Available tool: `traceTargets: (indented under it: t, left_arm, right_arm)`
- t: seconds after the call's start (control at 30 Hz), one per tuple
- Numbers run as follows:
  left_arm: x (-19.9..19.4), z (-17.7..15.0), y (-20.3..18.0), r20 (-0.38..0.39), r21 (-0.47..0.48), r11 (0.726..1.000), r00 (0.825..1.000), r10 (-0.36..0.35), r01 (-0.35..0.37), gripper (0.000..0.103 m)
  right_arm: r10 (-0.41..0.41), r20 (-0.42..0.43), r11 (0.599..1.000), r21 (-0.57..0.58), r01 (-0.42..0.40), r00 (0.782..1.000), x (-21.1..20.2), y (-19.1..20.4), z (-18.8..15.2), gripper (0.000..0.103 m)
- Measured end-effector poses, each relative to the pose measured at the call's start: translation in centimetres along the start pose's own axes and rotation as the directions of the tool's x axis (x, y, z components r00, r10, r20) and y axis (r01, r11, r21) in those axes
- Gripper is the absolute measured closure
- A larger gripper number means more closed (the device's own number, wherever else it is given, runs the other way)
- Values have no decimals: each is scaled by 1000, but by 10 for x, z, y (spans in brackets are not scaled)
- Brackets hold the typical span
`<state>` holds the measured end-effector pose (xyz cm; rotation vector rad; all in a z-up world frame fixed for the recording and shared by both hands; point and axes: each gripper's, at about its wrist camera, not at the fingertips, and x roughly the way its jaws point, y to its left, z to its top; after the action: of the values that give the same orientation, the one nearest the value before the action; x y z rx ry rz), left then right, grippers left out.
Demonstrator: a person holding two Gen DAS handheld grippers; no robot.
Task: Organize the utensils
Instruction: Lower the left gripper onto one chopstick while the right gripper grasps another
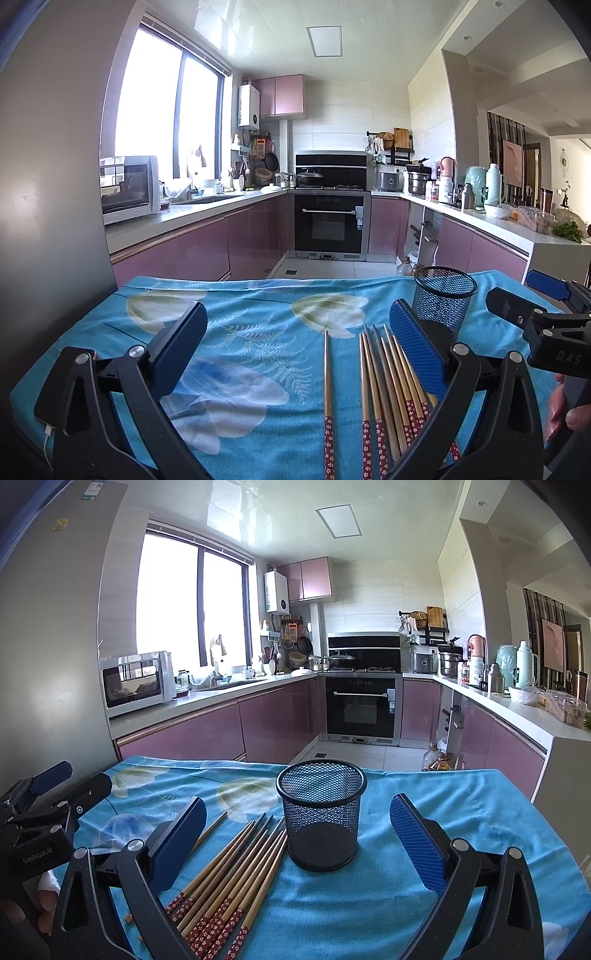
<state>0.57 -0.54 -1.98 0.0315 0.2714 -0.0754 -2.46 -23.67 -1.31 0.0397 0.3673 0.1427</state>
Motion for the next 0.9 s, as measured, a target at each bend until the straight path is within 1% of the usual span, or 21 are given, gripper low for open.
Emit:
traceTargets:
  t: [0.1, 0.17, 0.23, 0.27, 0.33, 0.37, 0.4, 0.43, 0.5, 0.57, 0.63, 0.67, 0.8, 0.9]
  left_arm:
    - [8, -1, 2, -41, 6, 1000, 999, -12, 12, 6]
    - [14, -4, 4, -74, 4, 999, 997, -39, 39, 6]
    - [21, -7, 6, -112, 9, 999, 993, -48, 50, 6]
    - [24, -9, 6, -129, 19, 999, 990, -48, 51, 10]
    - [31, -13, 6, -168, 31, 997, 984, -60, 66, 15]
    - [36, -15, 6, -193, 31, 996, 979, -72, 80, 17]
    - [41, -18, 8, -215, 29, 996, 973, -81, 89, 19]
    - [47, -21, 8, -244, 28, 995, 966, -87, 96, 23]
    - [56, -26, 9, -289, 28, 994, 953, -93, 106, 28]
    - [65, -31, 9, -325, 24, 993, 940, -103, 117, 33]
    - [72, -36, 9, -357, 25, 991, 927, -114, 131, 37]
    - [75, -39, 8, -368, 29, 991, 923, -113, 133, 39]
    - [86, -47, 3, -407, 44, 989, 907, -112, 142, 42]
    - [92, -50, 1, -432, 50, 988, 895, -110, 145, 46]
  right_arm:
    - [18, -39, 1000, -1, -18, 999, 5, 0, -1, 7]
    - [27, -68, 1000, -14, -28, 997, 8, 3, -4, 8]
    - [37, -114, 999, -33, -41, 993, 14, 5, -8, 13]
    - [42, -145, 998, -38, -48, 989, 18, 7, -10, 15]
    - [58, -210, 997, -38, -68, 976, 28, 9, -16, 25]
    - [61, -246, 997, -38, -73, 967, 34, 9, -20, 28]
    - [62, -283, 996, -39, -76, 957, 40, 9, -23, 33]
    - [66, -313, 996, -37, -81, 948, 45, 10, -27, 38]
    - [71, -368, 996, -32, -89, 927, 56, 10, -34, 42]
    - [71, -402, 995, -32, -92, 913, 62, 11, -40, 44]
    - [74, -426, 995, -35, -98, 902, 67, 14, -45, 49]
    - [77, -438, 994, -37, -104, 896, 70, 15, -47, 50]
    - [79, -480, 993, -35, -109, 874, 78, 18, -51, 57]
    - [78, -509, 994, -26, -106, 857, 85, 20, -55, 60]
